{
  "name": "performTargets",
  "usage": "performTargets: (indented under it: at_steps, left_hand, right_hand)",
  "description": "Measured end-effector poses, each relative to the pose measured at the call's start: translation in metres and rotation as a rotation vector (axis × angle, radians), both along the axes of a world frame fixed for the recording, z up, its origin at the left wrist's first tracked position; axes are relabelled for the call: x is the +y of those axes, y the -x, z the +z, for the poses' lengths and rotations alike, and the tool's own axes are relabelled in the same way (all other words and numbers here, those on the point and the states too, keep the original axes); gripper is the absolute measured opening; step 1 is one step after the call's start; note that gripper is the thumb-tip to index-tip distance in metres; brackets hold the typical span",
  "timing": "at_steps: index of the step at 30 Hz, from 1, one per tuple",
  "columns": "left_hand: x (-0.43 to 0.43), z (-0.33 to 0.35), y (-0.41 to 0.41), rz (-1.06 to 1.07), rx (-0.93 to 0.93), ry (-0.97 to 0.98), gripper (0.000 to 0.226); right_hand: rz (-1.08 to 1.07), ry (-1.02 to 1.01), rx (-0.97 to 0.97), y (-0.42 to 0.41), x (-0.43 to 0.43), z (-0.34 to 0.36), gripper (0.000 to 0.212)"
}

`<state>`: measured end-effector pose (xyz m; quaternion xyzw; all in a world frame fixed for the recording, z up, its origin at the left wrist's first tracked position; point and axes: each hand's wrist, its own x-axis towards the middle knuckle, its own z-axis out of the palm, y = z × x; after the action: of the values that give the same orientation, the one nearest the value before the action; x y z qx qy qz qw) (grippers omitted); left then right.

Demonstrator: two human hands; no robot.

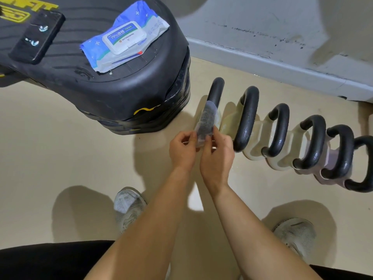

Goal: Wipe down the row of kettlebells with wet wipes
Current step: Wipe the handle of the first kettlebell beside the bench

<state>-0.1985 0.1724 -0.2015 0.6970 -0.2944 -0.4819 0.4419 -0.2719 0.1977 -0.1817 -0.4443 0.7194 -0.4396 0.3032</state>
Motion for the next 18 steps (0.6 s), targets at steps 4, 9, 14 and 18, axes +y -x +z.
performTargets:
  at_steps: [4, 9, 14, 18]
  left_hand:
    - [-0.009, -0.001, 0.002, -0.041, -0.251, 0.005, 0.015]
    - [-0.007, 0.0, 0.007, -0.125, -0.465, 0.093, 0.011]
    - [0.008, -0.009, 0.007, -0.201, -0.524, -0.006, 0.011]
    - [0.008, -0.021, 0.002, -0.175, -0.528, -0.096, 0.012]
  right_hand:
    - [0.076, -0.018, 0.092, 0.004, 0.002, -0.014, 0.028]
    - [0.157, -0.036, 0.132, 0.006, 0.004, -0.02, 0.03]
    - [0.139, -0.039, 0.122, 0.008, 0.007, -0.03, 0.012]
    - [0.129, -0.066, 0.14, 0.009, 0.006, -0.034, 0.011]
